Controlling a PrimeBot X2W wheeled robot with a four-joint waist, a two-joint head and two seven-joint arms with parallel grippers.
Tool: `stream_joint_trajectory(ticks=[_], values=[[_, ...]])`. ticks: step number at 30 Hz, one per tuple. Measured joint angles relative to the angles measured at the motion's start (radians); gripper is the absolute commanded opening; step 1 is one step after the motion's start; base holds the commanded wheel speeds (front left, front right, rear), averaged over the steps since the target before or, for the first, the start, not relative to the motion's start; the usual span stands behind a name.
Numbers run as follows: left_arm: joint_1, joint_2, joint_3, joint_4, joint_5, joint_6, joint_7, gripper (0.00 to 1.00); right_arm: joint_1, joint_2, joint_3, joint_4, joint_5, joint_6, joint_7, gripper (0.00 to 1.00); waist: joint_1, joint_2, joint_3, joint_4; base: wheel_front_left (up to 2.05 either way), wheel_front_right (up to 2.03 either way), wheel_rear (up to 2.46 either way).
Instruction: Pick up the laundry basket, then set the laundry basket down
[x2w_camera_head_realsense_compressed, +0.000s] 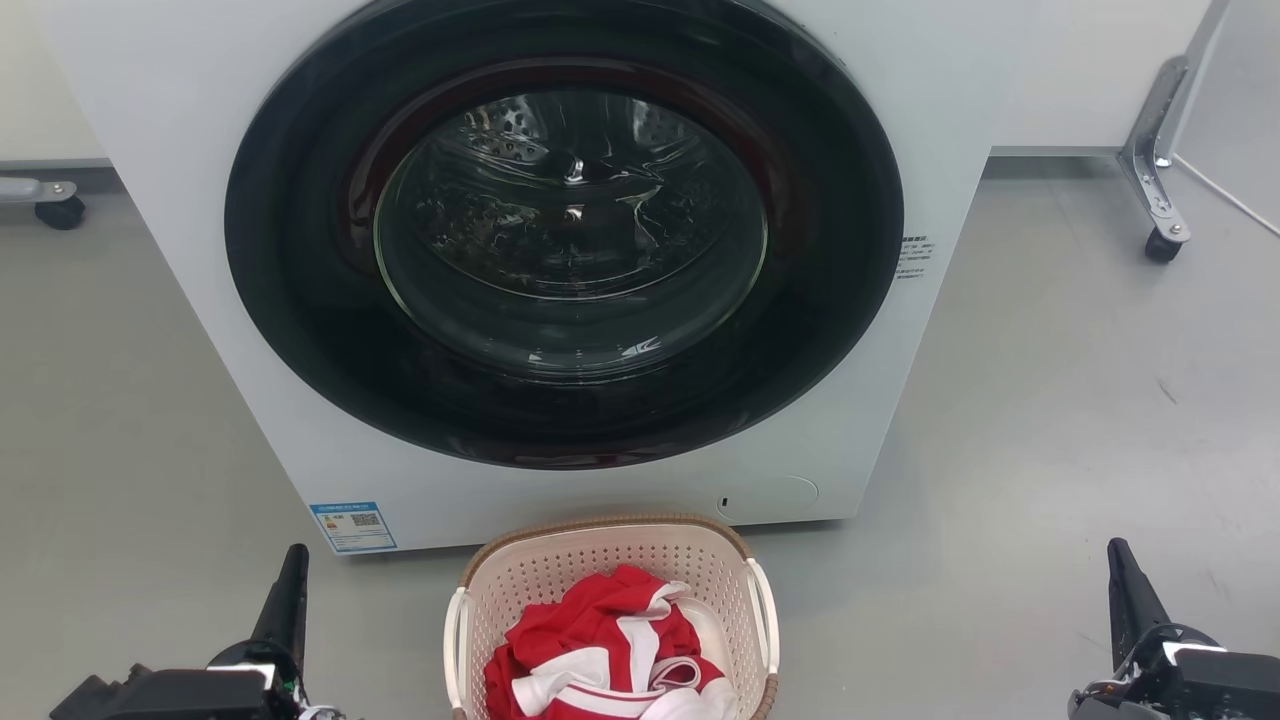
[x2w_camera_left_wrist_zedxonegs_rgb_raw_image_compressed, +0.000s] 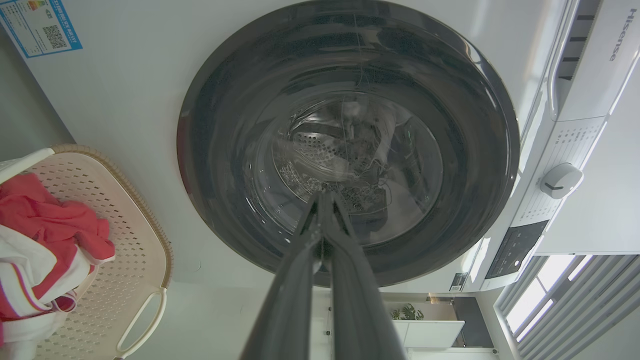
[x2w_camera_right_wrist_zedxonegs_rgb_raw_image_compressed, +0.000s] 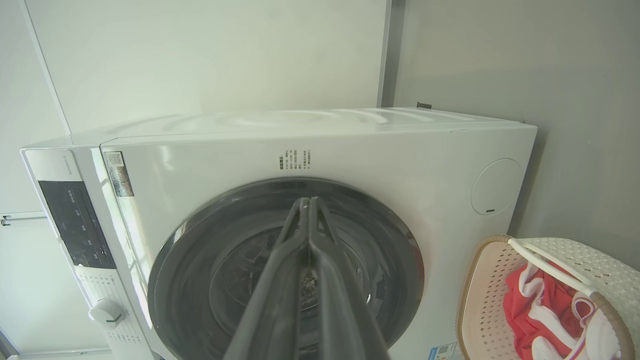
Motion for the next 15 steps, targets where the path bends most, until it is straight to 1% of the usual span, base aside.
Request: stream_joint_trajectory(ticks=[15], values=[[0.000, 0.000, 0.000, 0.000, 0.000, 0.000, 0.000, 0.00, 0.000, 0.000, 0.000, 0.000, 0.000, 0.000, 0.000, 0.00, 0.0000, 0.0000, 0.000, 0.000, 0.00, 0.00, 0.00]])
